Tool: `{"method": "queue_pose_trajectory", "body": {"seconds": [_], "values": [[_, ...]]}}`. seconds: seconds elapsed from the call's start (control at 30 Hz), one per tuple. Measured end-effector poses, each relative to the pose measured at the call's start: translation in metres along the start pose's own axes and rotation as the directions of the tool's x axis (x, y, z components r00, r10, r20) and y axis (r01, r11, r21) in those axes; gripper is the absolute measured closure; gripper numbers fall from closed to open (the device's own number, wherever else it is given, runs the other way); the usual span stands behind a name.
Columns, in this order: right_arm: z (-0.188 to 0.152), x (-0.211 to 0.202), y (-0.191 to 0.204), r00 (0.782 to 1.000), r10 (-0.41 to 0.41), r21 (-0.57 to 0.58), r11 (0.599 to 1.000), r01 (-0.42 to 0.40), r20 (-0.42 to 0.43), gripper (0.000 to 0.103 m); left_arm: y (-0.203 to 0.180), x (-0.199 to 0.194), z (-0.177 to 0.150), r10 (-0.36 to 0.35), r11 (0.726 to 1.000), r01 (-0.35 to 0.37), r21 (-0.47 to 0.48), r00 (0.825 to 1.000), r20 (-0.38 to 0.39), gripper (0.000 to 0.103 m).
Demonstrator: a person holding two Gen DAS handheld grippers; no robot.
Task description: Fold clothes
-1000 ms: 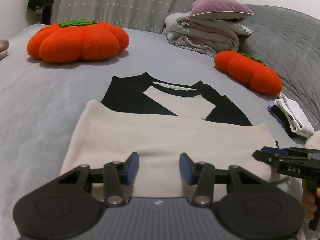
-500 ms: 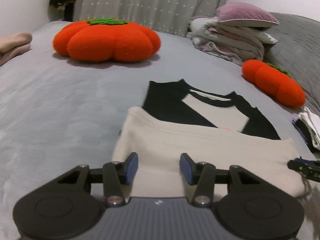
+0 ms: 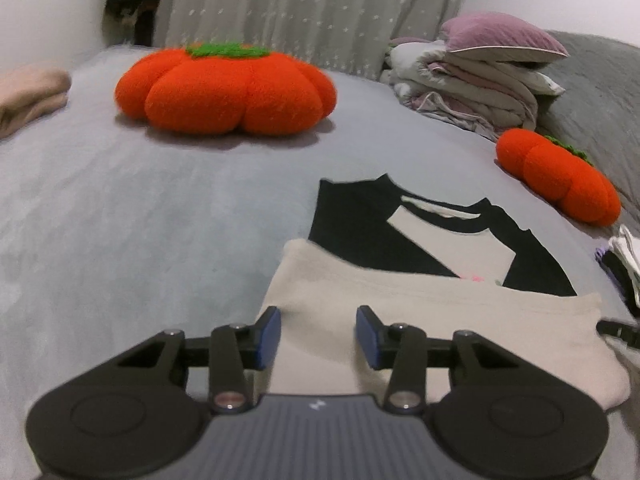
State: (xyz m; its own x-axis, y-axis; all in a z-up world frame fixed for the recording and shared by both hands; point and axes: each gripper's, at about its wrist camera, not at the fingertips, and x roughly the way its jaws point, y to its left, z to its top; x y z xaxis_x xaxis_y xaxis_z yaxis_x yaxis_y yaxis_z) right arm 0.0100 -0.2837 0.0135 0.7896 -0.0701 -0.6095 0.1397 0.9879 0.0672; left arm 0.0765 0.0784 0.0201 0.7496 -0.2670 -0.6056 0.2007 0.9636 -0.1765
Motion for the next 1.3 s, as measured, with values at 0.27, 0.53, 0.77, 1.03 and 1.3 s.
{"method": "queue_pose_trajectory", "body": {"seconds": [0.27,0.53,0.77,1.03,1.3], "values": [[0.009,0.005,0.004,0.994,0.024,-0.129,0.992,-0.010,0.104,0.067,0.001,0.013,0.018,0.017,0.996,-0.020,0.092,1.000,0.024,0.054],[0.011,0.013,-0.001,0.995,-0.002,-0.095,0.995,0.011,0.099,0.098,0.014,0.025,0.021,0.018,1.000,-0.018,0.016,1.000,-0.001,0.097],[0.014,0.016,-0.006,0.994,-0.030,-0.062,0.997,0.037,0.104,0.099,0.014,0.029,0.017,0.049,0.999,-0.049,-0.006,0.999,0.004,0.098],[0.014,0.033,-0.009,0.997,-0.049,-0.054,0.997,0.052,0.054,0.099,0.015,0.029,0.020,0.070,0.998,-0.070,-0.009,0.997,0.016,0.098],[0.022,0.014,-0.006,0.992,-0.039,-0.035,0.998,0.044,0.116,0.099,0.009,0.024,0.022,0.092,0.996,-0.093,0.012,0.995,0.024,0.098]]}}
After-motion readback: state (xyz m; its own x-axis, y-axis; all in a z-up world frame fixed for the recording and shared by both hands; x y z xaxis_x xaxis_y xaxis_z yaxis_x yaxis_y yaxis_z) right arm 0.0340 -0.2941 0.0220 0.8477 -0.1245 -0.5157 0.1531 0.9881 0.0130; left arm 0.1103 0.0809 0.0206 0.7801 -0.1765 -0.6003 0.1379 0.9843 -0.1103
